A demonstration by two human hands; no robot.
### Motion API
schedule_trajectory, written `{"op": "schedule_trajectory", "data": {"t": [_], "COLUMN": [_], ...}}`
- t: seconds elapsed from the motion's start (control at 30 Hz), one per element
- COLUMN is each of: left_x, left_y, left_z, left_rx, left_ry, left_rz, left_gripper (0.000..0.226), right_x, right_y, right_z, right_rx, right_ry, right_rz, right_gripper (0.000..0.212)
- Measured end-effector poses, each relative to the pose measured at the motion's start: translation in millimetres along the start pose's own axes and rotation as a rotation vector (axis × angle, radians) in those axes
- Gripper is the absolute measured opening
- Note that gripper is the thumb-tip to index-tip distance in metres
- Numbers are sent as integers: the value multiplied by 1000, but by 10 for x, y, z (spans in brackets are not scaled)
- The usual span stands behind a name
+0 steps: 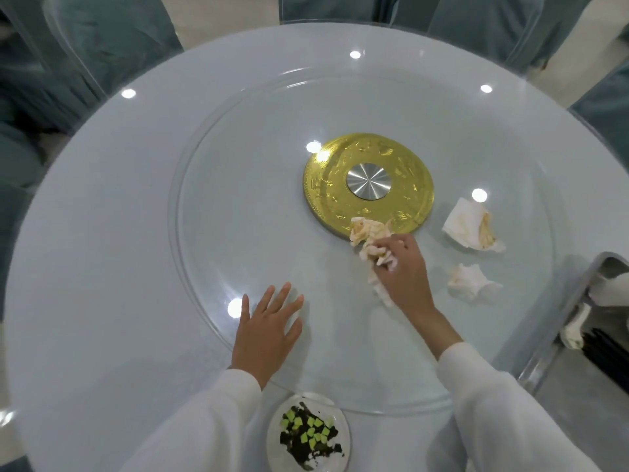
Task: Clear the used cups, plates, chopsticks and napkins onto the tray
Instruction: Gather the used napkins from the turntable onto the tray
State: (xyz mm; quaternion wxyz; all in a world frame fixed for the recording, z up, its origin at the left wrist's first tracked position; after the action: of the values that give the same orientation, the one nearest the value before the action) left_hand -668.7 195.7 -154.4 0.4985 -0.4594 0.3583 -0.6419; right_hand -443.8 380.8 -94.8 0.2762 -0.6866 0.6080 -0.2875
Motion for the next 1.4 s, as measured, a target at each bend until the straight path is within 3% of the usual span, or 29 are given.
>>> {"op": "schedule_trajectory", "data": {"t": [0.1,0.23,0.43,0.67,0.83,0.97,1.1,1.23,1.4], "left_x": [1,7,18,34,55,9,67,59,-5], "left_y": [-7,-8,30,18,-15,-105,-196,-247,-291], "left_z": [15,22,-17,-25,-46,-81,-99,-79,-19], "left_rx": [-11,-8,-7,13,21,38,53,79,61], "left_ry": [-3,2,-2,-18,-24,-26,-74,-142,-248], "left_rz": [-1,4,11,7,-21,-26,-11,-22,51], "left_gripper": [52,52,57,53,55,53,50,50,49], "right_x": [-510,-788,-510,130,411,259,29,197,454], "right_y": [8,422,620,570,277,-391,-956,-909,-668], "right_z": [-243,-304,-262,-141,-18,257,659,1036,1062], "right_rx": [-21,162,323,265,155,102,213,316,351], "right_ry": [3,55,15,-14,1,106,226,307,253], "right_rz": [70,-80,17,-50,-133,66,197,54,86], "right_gripper": [33,39,43,45,49,46,41,40,41]}}
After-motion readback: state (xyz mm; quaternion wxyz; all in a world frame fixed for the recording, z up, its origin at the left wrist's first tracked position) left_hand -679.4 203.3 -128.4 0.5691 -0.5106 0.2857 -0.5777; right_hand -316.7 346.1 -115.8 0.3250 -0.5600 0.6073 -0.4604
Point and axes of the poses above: each hand's wrist, its own x-axis away from the middle knuckle, its own y-axis out of the palm, z = x × y, the point moved 6 cm from there along -x, towards the middle knuckle, and after that the axes turned 15 degrees about y, right-handed, at the moved point
